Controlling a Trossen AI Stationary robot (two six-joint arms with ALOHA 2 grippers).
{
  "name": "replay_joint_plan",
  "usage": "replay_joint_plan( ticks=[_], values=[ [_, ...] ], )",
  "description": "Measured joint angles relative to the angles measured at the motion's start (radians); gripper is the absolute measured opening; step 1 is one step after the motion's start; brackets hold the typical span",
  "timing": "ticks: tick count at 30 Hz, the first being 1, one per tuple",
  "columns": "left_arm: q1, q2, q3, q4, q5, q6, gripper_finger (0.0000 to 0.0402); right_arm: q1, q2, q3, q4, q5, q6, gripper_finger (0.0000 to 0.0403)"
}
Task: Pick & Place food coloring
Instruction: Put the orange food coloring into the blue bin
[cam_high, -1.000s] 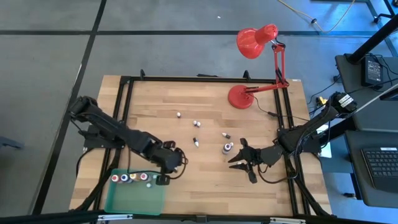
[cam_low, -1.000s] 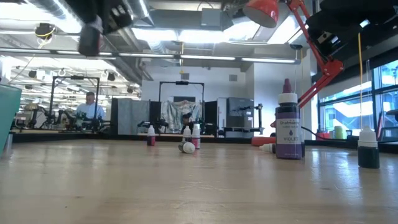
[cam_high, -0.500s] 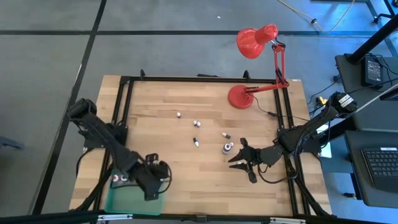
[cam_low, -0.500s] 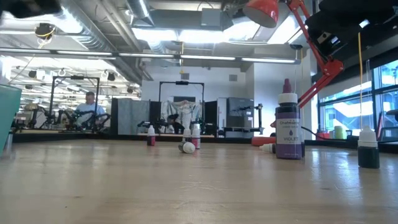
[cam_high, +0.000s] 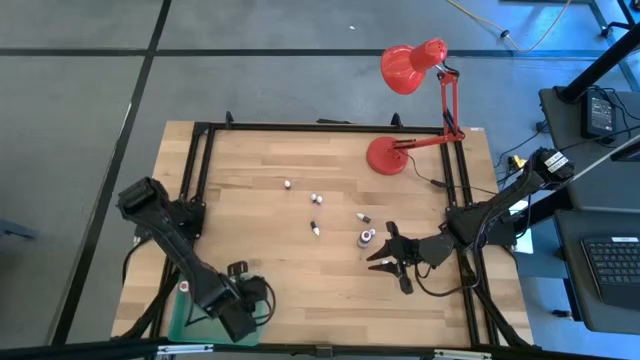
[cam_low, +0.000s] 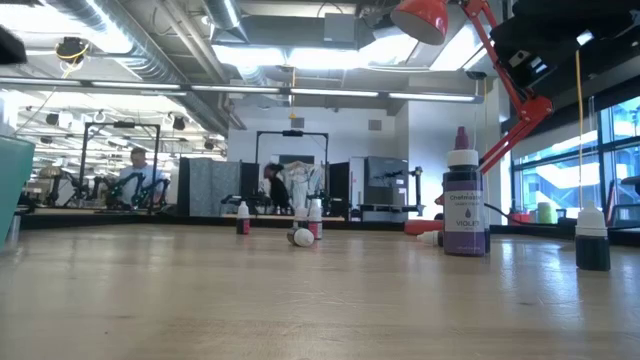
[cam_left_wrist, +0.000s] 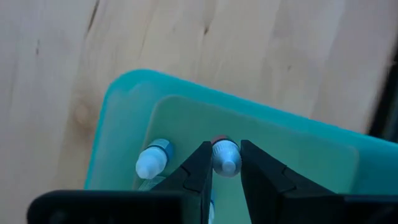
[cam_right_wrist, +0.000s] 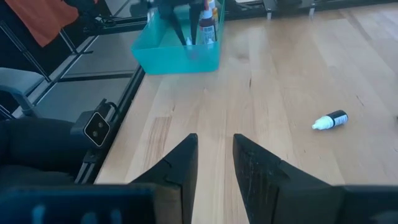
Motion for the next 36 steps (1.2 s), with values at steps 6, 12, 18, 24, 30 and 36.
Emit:
replay_joint_plan(
  ticks=[6,12,18,24,30,36],
  values=[
    [0.000,0.051,0.006,-0.003,0.016,-0.018,0.0066,0.000,0.000,0.000,0.000,0.000,0.000,0.0104],
    [-0.002,0.048,0.004,0.007,-0.007,-0.023,0.0070,0.000,0.000,0.000,0.000,0.000,-0.001,0.0104],
    [-0.002,0.061,-0.003,0.025,-0.012,-0.006,0.0083,0.000,0.000,0.000,0.000,0.000,-0.001,0.0103],
    [-0.002,0.057,-0.004,0.015,-0.001,-0.001,0.0087,0.000,0.000,0.000,-0.002,0.000,-0.001,0.0103],
    [-0.002,0.056,-0.003,0.019,-0.001,0.000,0.0087,0.000,0.000,0.000,-0.005,0.000,-0.001,0.0103],
    [-0.001,0.056,-0.002,0.019,0.023,0.002,0.0094,0.000,0.000,0.000,-0.005,0.000,-0.001,0.0103]
  ],
)
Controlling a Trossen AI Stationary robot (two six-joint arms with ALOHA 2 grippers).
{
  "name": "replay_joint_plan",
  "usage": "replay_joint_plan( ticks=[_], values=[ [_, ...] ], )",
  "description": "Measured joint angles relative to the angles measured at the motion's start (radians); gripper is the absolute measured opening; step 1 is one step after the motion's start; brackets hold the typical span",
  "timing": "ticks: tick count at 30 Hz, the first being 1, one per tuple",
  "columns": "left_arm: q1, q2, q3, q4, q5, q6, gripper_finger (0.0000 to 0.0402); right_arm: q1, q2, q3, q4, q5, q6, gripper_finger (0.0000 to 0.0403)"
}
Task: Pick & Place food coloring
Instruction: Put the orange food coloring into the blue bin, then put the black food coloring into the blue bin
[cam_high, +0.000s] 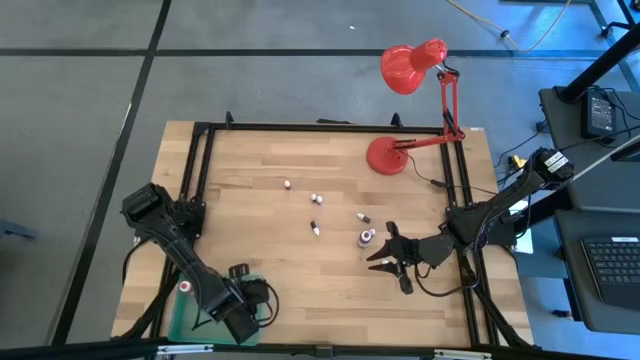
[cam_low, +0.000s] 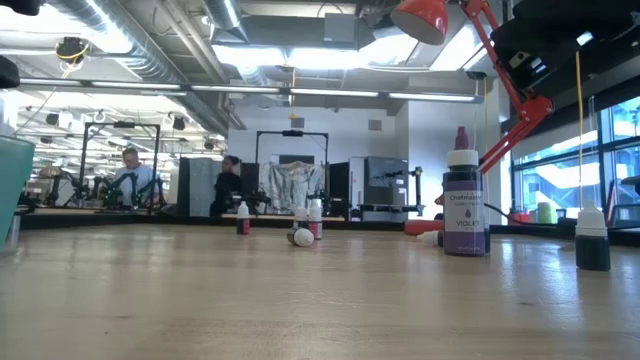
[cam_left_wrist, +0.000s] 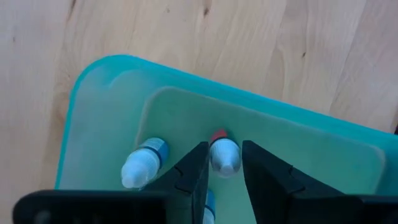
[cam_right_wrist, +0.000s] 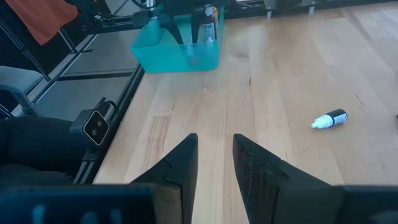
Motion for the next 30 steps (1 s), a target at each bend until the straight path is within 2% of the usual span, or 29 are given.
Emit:
replay_joint_plan(
  ticks=[9,13,23,27,30],
  values=[
    [0.002,-0.001,0.000,0.000,0.007,0.021,0.0125,0.000,0.000,0.000,0.000,0.000,0.000,0.0104],
    [0.002,-0.001,0.001,-0.002,0.040,0.062,0.0137,0.000,0.000,0.000,0.000,0.000,0.000,0.0104],
    [0.004,-0.069,0.001,-0.017,0.041,0.073,0.0141,0.000,0.000,0.000,0.000,0.000,0.000,0.0104],
    [0.004,-0.138,0.002,-0.019,-0.045,0.095,0.0141,0.000,0.000,0.000,0.000,0.000,0.000,0.0104],
    [0.004,-0.185,0.002,-0.019,-0.195,0.154,0.0141,0.000,0.000,0.000,0.001,0.000,0.000,0.0104]
  ],
)
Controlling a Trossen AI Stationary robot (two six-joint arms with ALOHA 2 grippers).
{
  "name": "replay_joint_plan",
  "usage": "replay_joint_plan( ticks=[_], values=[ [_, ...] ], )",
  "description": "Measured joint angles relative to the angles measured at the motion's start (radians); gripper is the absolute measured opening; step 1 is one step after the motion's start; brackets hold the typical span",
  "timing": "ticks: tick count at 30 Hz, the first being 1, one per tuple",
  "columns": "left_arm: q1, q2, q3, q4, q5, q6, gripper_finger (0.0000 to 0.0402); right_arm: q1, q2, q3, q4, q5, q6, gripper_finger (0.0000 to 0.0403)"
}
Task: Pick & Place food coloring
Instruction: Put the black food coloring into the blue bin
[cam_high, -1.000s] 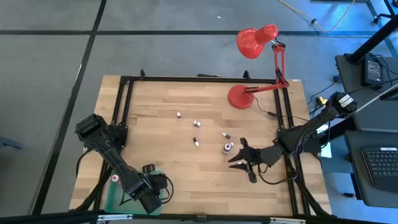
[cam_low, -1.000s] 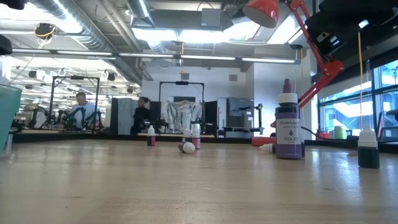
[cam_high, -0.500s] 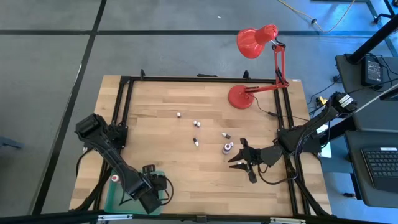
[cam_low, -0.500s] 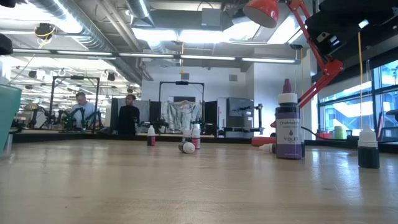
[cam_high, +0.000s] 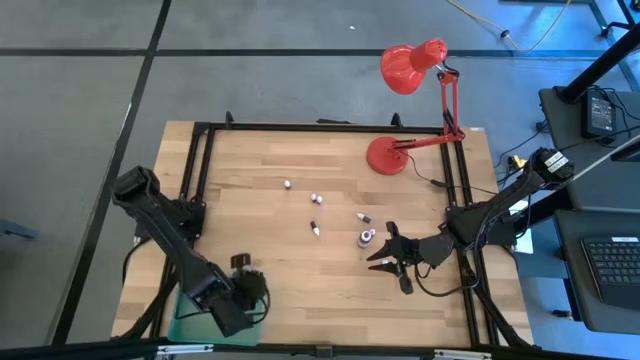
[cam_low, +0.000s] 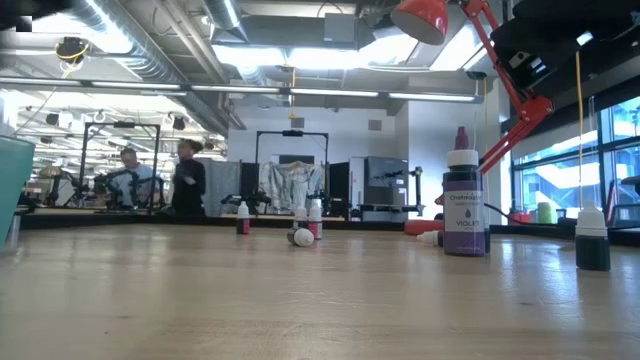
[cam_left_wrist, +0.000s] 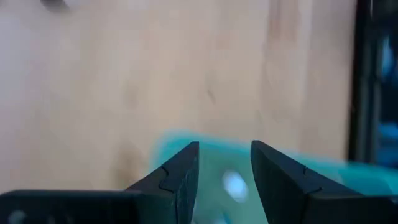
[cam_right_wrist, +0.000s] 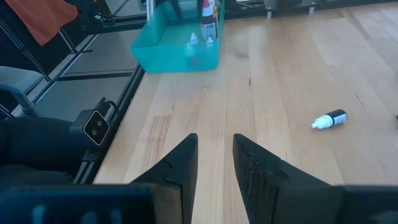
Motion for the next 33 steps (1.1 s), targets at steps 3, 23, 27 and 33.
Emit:
replay_joint_plan(
  ticks=[3,23,27,33],
  values=[
    [0.000,-0.035,0.000,0.002,-0.194,0.079,0.0141,0.000,0.000,0.000,0.000,0.000,-0.001,0.0104],
    [0.153,-0.055,0.000,0.011,-0.288,0.355,0.0141,-0.060,0.000,0.000,0.041,0.003,-0.051,0.0104],
    [0.219,-0.055,0.000,0.015,-0.235,0.448,0.0141,-0.072,0.000,-0.001,0.044,0.003,-0.053,0.0103],
    [0.312,-0.055,-0.001,0.090,-0.166,0.607,0.0141,-0.075,0.000,0.000,0.043,0.001,-0.077,0.0103]
  ],
)
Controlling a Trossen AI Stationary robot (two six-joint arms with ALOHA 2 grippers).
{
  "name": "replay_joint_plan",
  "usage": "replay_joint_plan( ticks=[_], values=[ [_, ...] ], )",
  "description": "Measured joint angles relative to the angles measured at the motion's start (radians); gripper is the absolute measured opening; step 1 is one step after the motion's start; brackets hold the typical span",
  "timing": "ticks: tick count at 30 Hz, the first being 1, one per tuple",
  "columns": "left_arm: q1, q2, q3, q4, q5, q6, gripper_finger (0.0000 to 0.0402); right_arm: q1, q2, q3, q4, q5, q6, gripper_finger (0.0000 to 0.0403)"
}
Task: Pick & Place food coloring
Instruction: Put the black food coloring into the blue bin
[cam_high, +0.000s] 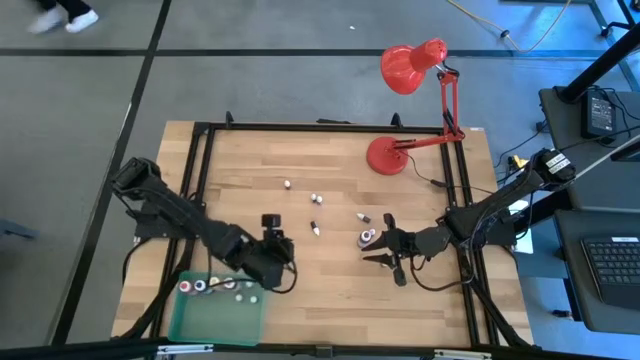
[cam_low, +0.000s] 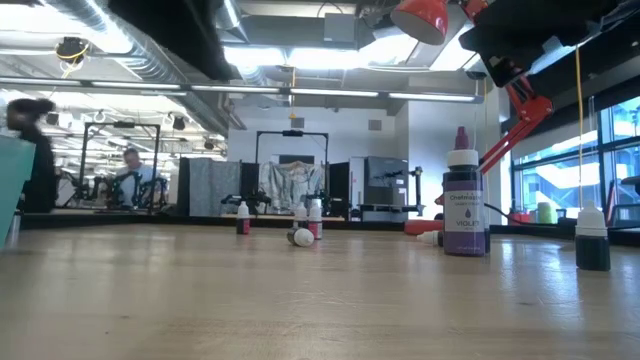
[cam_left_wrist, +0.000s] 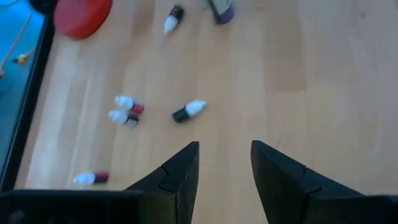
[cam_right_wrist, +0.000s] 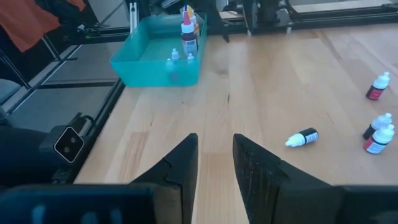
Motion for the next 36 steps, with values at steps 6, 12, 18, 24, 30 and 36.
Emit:
replay_joint_plan(
  ticks=[6,12,18,24,30,36],
  values=[
    [0.081,-0.015,-0.091,0.276,0.210,0.168,0.0141,0.000,0.000,0.000,0.000,-0.001,0.003,0.0104],
    [0.147,-0.093,-0.249,0.499,0.305,0.195,0.0141,0.000,0.000,0.000,0.003,0.008,0.006,0.0145],
    [0.165,-0.236,-0.453,0.772,0.308,0.230,0.0141,0.000,0.000,0.000,0.002,0.071,-0.001,0.0216],
    [0.172,-0.386,-0.659,1.014,0.306,0.237,0.0141,0.000,0.002,0.000,0.000,0.079,0.001,0.0240],
    [0.172,-0.481,-0.791,1.167,0.305,0.209,0.0141,0.000,0.091,0.002,-0.021,0.158,0.002,0.0227],
    [0.171,-0.513,-0.811,1.176,0.310,0.183,0.0141,0.000,0.184,0.002,-0.020,0.238,0.017,0.0211]
  ],
)
